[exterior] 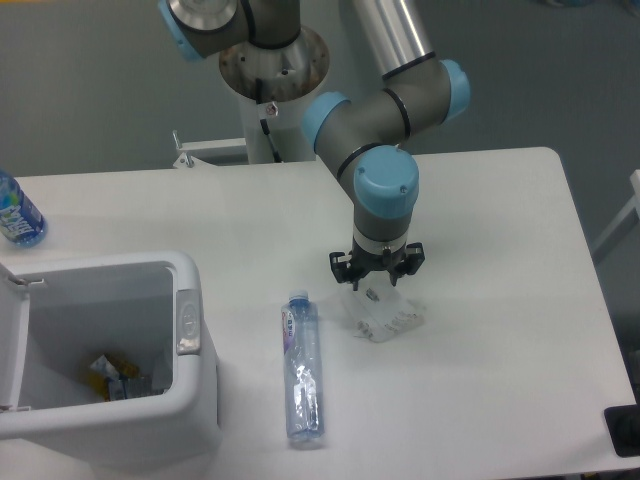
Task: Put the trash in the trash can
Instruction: 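Lower the gripper onto the wrapper and close to grasp it, then lift the wrapper and carry it over the white trash bin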
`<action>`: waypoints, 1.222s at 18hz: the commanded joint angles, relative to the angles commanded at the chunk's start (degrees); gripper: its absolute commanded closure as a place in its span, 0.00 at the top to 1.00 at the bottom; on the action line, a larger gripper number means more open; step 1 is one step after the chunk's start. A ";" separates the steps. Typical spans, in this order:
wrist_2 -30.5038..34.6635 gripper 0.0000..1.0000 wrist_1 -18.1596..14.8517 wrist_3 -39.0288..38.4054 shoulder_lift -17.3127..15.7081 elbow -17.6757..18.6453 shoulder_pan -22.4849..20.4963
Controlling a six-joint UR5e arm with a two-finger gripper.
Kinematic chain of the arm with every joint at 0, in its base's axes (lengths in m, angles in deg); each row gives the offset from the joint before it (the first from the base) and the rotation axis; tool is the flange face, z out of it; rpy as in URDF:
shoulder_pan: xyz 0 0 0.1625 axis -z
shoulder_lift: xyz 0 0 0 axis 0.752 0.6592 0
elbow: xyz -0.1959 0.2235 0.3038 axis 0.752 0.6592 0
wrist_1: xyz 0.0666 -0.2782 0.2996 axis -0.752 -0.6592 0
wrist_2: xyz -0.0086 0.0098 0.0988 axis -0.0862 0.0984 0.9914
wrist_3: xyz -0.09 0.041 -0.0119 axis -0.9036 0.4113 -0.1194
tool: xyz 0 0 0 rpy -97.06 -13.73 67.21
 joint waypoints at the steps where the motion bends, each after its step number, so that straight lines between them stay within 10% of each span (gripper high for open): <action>1: -0.09 0.00 0.00 0.00 0.00 -0.18 -0.09; 7: -2.53 0.00 0.26 2.90 -2.63 -4.38 -1.84; 11: -16.23 0.00 0.26 1.50 -5.62 -10.53 -4.04; 18: -30.22 0.00 0.26 -18.08 -6.76 -23.10 -3.17; 22: -31.20 0.00 0.35 -20.74 -10.01 -24.26 1.57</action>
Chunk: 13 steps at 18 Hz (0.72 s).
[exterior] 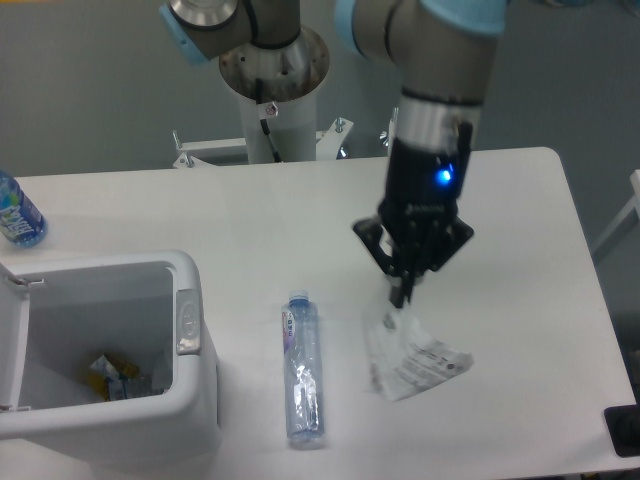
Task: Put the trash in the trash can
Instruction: 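Lift the wrapper and carry it over the white trash bin, then open the gripper to drop the wrapper into the bin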
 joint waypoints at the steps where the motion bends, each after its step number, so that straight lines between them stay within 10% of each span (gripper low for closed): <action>1: 0.00 0.00 0.00 -0.53 -0.53 0.00 1.67; 11: 0.79 0.00 0.17 -0.80 -1.42 3.42 17.24; 12: 0.70 0.05 0.26 -0.62 -1.33 3.69 17.59; 13: 0.70 0.31 0.35 -0.27 -1.33 4.13 17.86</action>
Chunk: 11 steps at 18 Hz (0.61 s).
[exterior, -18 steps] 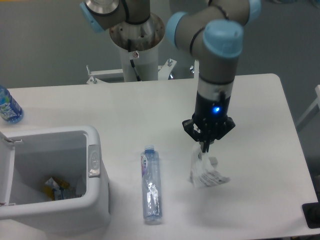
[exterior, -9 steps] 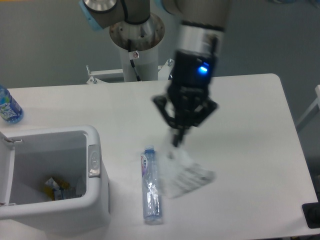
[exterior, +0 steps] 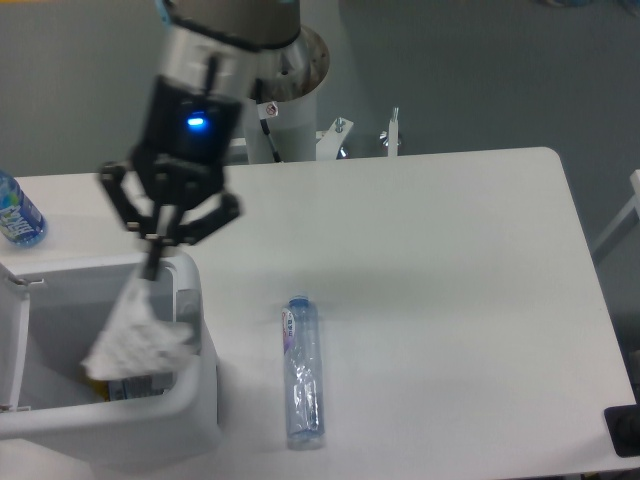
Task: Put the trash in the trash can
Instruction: 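Open the gripper to drop the wrapper into the bin, then move the open gripper over the purple-labelled plastic water bottle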
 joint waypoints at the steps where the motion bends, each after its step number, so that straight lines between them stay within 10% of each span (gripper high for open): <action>1: 0.00 0.76 0.09 0.35 0.00 0.35 0.18; 4: -0.09 1.00 -0.26 0.27 0.00 -0.69 0.18; 11: -0.09 1.00 -0.09 -1.05 -1.41 1.05 -9.38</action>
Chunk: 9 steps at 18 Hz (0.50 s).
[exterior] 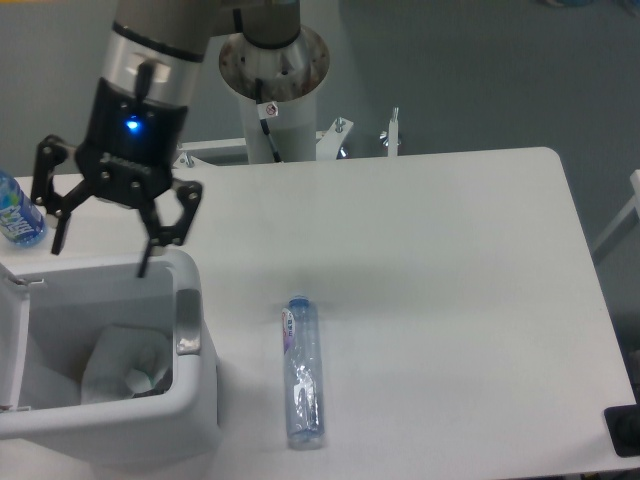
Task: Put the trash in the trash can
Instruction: 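Move the open gripper over the purple-labelled plastic water bottle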
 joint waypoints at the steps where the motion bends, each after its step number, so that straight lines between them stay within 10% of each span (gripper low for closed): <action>1: 0.00 1.00 1.31 -0.09 0.70 0.27 -2.37; 9: 2.54 1.00 4.13 1.40 9.40 -0.26 -8.02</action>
